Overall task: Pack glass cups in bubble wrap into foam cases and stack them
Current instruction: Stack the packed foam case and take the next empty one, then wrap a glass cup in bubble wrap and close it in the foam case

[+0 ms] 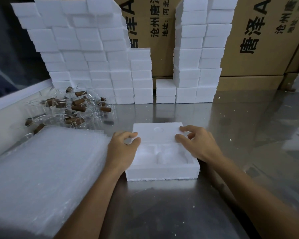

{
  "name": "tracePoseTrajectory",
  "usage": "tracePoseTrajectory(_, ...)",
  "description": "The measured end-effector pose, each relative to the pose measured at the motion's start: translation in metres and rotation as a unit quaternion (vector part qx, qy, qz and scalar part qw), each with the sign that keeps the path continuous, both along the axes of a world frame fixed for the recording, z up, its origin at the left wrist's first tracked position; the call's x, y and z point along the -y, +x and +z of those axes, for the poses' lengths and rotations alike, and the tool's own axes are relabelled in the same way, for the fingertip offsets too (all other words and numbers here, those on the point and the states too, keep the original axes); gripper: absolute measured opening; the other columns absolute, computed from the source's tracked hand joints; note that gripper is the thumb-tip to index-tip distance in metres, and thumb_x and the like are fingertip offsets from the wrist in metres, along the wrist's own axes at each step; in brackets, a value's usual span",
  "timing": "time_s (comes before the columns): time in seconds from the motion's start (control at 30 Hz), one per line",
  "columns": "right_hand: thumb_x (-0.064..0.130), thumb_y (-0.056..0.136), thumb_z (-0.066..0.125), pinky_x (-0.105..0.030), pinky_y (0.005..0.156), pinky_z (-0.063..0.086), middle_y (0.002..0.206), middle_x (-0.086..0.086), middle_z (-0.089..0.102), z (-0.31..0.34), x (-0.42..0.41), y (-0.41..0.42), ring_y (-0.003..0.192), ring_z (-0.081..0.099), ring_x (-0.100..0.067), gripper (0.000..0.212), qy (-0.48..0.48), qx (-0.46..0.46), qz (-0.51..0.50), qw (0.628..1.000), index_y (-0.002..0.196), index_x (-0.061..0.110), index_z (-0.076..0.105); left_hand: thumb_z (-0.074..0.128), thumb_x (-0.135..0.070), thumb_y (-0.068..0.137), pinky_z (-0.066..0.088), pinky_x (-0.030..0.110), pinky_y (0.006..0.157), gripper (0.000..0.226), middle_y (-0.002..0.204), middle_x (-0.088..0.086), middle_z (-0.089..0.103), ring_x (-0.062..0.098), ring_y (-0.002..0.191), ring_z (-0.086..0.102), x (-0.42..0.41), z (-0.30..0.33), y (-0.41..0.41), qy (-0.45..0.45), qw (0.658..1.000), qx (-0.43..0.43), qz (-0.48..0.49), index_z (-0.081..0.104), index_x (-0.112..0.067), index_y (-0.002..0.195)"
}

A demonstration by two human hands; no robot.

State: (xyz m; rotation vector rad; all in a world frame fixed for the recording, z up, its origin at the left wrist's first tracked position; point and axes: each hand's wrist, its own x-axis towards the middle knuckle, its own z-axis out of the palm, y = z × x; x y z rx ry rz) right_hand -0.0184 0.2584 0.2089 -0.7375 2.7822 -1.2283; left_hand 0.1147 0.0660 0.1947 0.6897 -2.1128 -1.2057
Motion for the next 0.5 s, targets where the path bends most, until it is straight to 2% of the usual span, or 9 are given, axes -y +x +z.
tracePoseTrajectory(0.07,0.051,0.083,0.065,-0.03,0.077,0.043,0.111,0.001,0.06,0.009,0.004,0.0,0.094,0.059,-0.018,0.041,0.083,-0.06,-0.014,0.995,0.12,0.032,0.067,0.063,-0.016,0.094,0.04,0.008,0.082,0.009,0.138,-0.028,0.04,-0.008,0.102,0.053,0.002,0.001,-0.001,-0.011,0.999,0.001,-0.043,0.071,-0.015,0.099)
tracePoseTrajectory(0.13,0.049,0.083,0.063,-0.034,0.085,0.043,0.121,0.001,0.052,0.018,0.016,0.002,0.108,0.055,-0.023,0.036,0.146,-0.113,-0.009,0.983,0.111,0.027,0.07,0.055,-0.009,0.098,0.038,-0.002,0.074,0.015,0.131,-0.032,0.049,-0.009,0.102,0.052,0.004,0.002,-0.002,-0.006,0.995,0.002,-0.099,0.069,-0.012,0.103)
tracePoseTrajectory(0.23,0.041,0.084,0.061,-0.036,0.083,0.047,0.108,-0.001,0.06,0.03,0.044,0.009,0.097,0.057,-0.026,0.028,0.203,-0.161,0.025,0.965,0.097,0.018,0.072,0.051,-0.008,0.1,0.035,-0.006,0.079,0.026,0.13,-0.017,0.059,-0.001,0.114,0.053,0.004,0.002,-0.002,-0.015,0.993,0.004,-0.12,0.066,-0.029,0.098)
tracePoseTrajectory(0.3,0.038,0.085,0.06,-0.033,0.077,0.046,0.105,-0.004,0.065,0.041,0.069,0.01,0.095,0.061,-0.027,0.028,0.244,-0.187,0.048,0.95,0.101,0.018,0.07,0.052,-0.009,0.099,0.032,-0.008,0.083,0.029,0.128,-0.018,0.058,-0.002,0.116,0.051,0.005,0.001,-0.003,-0.012,0.992,-0.002,-0.124,0.068,-0.034,0.1)
tracePoseTrajectory(0.4,0.041,0.087,0.062,-0.032,0.076,0.046,0.111,-0.004,0.065,0.066,0.116,0.008,0.1,0.062,-0.028,0.034,0.281,-0.188,0.108,0.935,0.113,0.019,0.065,0.06,-0.016,0.096,0.034,-0.001,0.087,0.02,0.128,-0.018,0.06,-0.001,0.115,0.053,0.006,-0.001,-0.004,-0.01,0.992,0.003,-0.126,0.072,-0.032,0.101)
tracePoseTrajectory(0.5,0.039,0.09,0.064,-0.036,0.086,0.052,0.115,-0.006,0.066,0.083,0.168,0.016,0.102,0.063,-0.026,0.036,0.233,-0.158,0.223,0.933,0.117,0.016,0.066,0.065,-0.02,0.093,0.039,0.017,0.101,0.018,0.131,-0.014,0.061,0.005,0.119,0.055,0.006,-0.003,-0.005,0.003,0.993,-0.004,-0.119,0.073,-0.023,0.109)
